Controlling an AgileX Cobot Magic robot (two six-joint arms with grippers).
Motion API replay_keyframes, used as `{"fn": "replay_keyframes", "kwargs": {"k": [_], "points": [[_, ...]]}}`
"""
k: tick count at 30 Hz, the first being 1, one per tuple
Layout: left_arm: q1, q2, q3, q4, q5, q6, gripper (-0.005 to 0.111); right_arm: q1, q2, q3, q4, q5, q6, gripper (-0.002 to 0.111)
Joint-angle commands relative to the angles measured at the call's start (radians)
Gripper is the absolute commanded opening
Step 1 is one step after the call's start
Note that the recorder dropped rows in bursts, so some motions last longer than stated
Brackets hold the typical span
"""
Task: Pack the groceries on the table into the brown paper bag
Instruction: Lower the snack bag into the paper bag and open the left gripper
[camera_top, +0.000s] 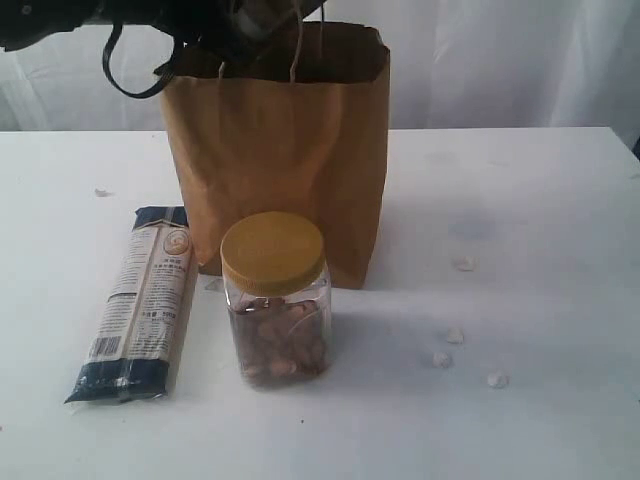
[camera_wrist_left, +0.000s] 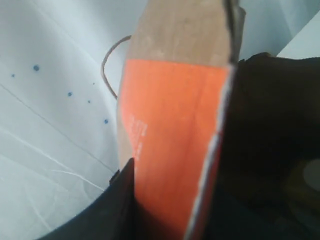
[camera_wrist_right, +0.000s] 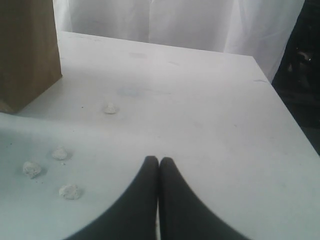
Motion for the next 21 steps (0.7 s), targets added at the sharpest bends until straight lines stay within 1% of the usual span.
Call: {"fn": "replay_keyframes", "kwargs": {"k": [1, 3, 7, 8, 10, 13, 15, 18, 21], "points": [[0.001, -0.018, -0.012, -0.014, 0.066, -0.157, 0.0, -0.003, -0.006, 0.002, -0.005, -0.006, -0.012, 0.0], [0.001, -0.018, -0.012, -0.017, 0.148, -0.192, 0.0, -0.003, -0.006, 0.002, -0.005, -0.006, -0.012, 0.0], [0.001, -0.018, -0.012, -0.017, 0.209, -0.192, 0.0, -0.003, -0.006, 0.002, -0.005, -0.006, -0.012, 0.0], [0.001, -0.018, -0.012, -0.017, 0.219, -0.192, 0.004, -0.003, -0.006, 0.002, -0.005, -0.006, -0.012, 0.0], [0.001, -0.018, -0.012, -0.049, 0.229, -0.192, 0.019, -0.003, -0.006, 0.002, -0.005, -0.006, -0.012, 0.0], [0.001, -0.018, -0.012, -0.138, 0.231, -0.192, 0.045, -0.003, -0.006, 0.002, -0.005, -0.006, -0.012, 0.0], [0.001, -0.018, -0.012, -0.146, 0.237, -0.192, 0.059, -0.003, -0.006, 0.002, -0.005, -0.006, -0.012, 0.0], [0.001, -0.018, -0.012, -0.146, 0.259, -0.192, 0.067, -0.003, -0.006, 0.002, -0.005, -0.006, -0.012, 0.0], [0.001, -0.018, -0.012, -0.146, 0.28, -0.192, 0.069, -0.003, -0.006, 0.002, -0.005, -0.006, 0.003, 0.0]]}}
